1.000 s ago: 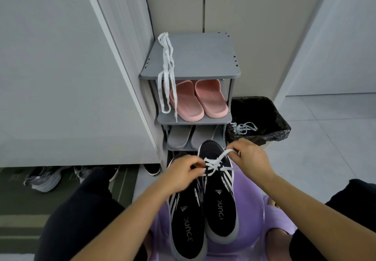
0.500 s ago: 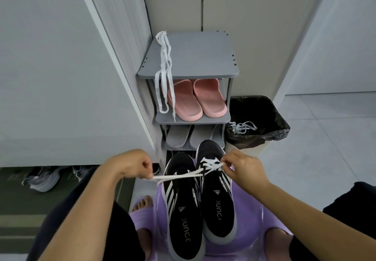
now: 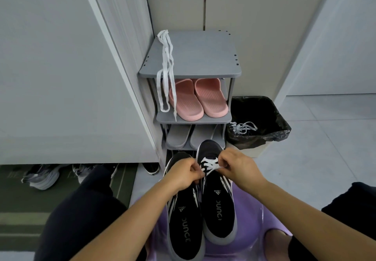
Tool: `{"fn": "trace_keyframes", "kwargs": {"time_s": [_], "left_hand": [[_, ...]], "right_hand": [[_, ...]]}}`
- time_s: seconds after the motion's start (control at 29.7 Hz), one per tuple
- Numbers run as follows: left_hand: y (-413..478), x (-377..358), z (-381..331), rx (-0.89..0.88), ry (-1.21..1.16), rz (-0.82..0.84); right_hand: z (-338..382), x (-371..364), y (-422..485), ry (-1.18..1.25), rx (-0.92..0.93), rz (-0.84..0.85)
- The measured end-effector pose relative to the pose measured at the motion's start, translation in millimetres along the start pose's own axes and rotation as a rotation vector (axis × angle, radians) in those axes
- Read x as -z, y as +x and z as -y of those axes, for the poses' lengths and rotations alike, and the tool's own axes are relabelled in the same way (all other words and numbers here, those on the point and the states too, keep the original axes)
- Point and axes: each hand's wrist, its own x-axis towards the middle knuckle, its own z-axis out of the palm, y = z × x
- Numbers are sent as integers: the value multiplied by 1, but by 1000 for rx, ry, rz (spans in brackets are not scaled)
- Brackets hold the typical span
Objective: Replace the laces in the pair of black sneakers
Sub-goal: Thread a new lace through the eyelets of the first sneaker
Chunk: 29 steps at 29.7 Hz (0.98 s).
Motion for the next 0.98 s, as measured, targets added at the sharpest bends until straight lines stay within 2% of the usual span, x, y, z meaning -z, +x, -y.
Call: {"fn": "trace_keyframes", "kwargs": {"time_s": [0.1,0.17,0.27,0.34,0.37,0.44,0.51,0.57,0.64,0.74,0.84,0.98], "left_hand": [[-3,6,-2,46,-40,18],[-5,14,-2,93,-72,25],[-10,29,-3,168,-131,65],[-14,37,-2,172,-54,79],[-16,39,-3,160,-4,87],[-20,42,-2,137,38,133],[-21,41,-1,134,76,189],[-19,36,1,134,154,167],[-14,29,2,141,219,76],[-8,17,4,162,162,-38],[-4,9,5,108,109,-163],[4,3,4,65,232,-167]], "right_hand": [[2,-1,2,-173,148,-116],[3,-6,4,-176,167,-105],[3,-3,4,15,-40,75],[2,2,2,306,-249,285],[1,3,1,428,-325,338],[2,6,0,576,-441,373],[5,6,-2,621,-515,398],[8,6,-3,642,-545,432],[11,8,-4,695,-556,437],[13,13,0,754,-550,357],[13,13,7,664,-493,244],[19,10,17,584,-434,240]]}}
